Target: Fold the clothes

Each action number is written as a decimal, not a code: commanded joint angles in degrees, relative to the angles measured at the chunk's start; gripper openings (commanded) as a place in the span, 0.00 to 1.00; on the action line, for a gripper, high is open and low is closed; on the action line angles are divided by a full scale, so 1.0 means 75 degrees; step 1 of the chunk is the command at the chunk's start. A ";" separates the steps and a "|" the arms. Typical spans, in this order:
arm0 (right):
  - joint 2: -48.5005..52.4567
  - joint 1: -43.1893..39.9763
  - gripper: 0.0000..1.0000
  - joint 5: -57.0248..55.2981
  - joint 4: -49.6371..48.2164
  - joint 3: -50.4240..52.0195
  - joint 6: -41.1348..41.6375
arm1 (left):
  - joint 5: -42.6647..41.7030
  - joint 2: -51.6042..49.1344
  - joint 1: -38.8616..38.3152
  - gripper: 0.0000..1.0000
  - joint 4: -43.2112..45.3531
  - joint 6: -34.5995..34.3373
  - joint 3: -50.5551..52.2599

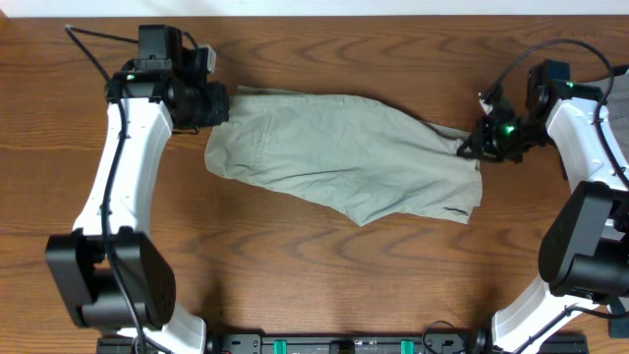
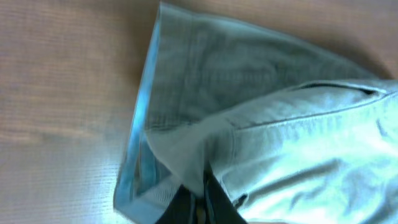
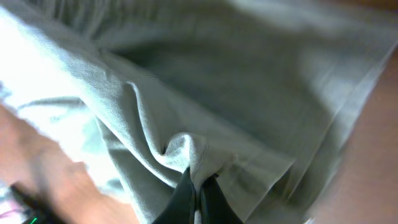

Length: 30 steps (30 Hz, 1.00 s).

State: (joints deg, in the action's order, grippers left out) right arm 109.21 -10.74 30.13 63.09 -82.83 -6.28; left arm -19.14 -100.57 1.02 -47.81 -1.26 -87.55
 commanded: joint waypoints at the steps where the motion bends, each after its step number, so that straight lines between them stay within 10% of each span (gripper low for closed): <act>1: -0.0216 -0.0023 0.01 0.0297 0.0635 -0.0090 0.0058 | 0.0108 0.0108 0.0047 0.06 -0.0673 -0.0128 0.0009; 12: -0.0210 0.0085 0.01 -0.1011 0.0423 0.1192 0.1072 | 0.0638 -0.0192 0.0026 0.06 -0.1457 -0.0982 0.1186; 30: 0.0050 0.0143 0.01 -0.2585 -0.3739 0.2958 0.2119 | 0.0670 -0.0973 0.0017 0.06 0.1475 -0.1370 0.2824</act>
State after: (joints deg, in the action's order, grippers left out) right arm 107.11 -10.00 18.55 39.11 -62.08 8.12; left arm -15.07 -105.49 1.02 -39.29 -10.76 -66.85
